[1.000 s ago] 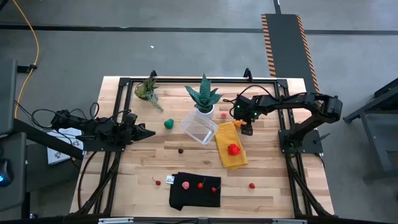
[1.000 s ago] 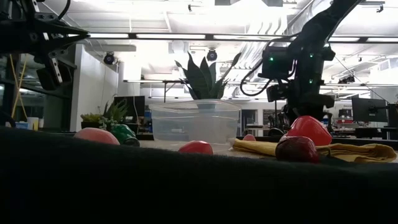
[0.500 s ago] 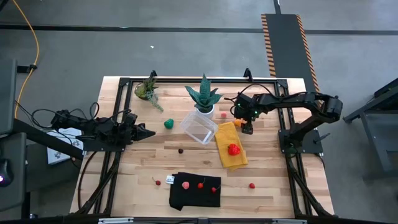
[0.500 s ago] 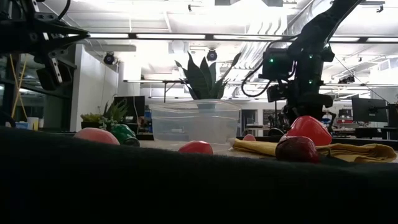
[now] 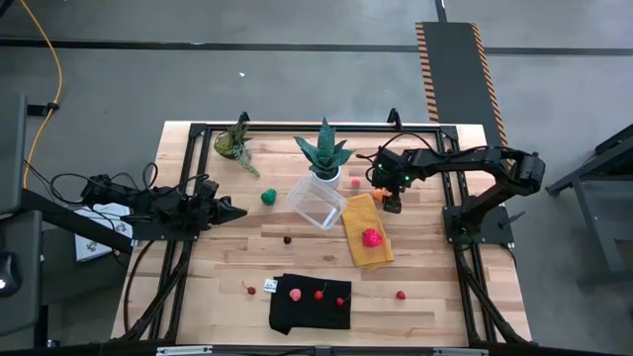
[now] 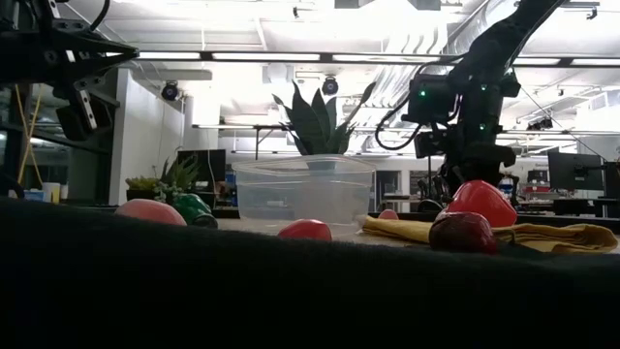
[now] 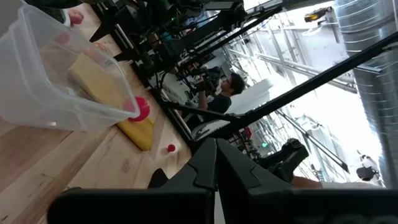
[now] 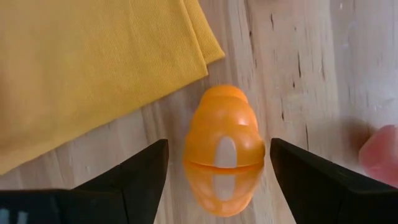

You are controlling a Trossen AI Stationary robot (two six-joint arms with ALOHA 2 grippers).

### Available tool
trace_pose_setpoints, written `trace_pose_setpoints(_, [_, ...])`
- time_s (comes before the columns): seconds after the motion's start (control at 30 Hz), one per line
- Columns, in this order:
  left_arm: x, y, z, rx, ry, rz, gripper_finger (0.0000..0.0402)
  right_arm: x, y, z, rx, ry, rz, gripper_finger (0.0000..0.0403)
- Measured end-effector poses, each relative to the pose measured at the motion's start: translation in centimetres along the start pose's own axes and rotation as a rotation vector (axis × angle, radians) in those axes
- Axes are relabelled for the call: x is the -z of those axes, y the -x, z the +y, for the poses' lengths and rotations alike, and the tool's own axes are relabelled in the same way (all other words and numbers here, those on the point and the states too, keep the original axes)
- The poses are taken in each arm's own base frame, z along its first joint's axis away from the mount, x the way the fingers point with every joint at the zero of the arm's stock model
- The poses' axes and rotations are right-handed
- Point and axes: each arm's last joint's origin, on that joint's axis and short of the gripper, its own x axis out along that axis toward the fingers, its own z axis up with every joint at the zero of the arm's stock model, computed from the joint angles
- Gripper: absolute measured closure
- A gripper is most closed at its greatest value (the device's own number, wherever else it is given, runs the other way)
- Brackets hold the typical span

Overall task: Pick and placing Produce into tupperware
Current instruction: Put the yellow croissant into the transparent container

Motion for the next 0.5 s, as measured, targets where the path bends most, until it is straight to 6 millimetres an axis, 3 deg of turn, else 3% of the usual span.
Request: trace_pose_setpoints(0.5, [0.0,0.0,0.0,0.0,0.0,0.0,0.0401,0.05,-0.01,-0.01,0.006,0.003,0.006,0.0131])
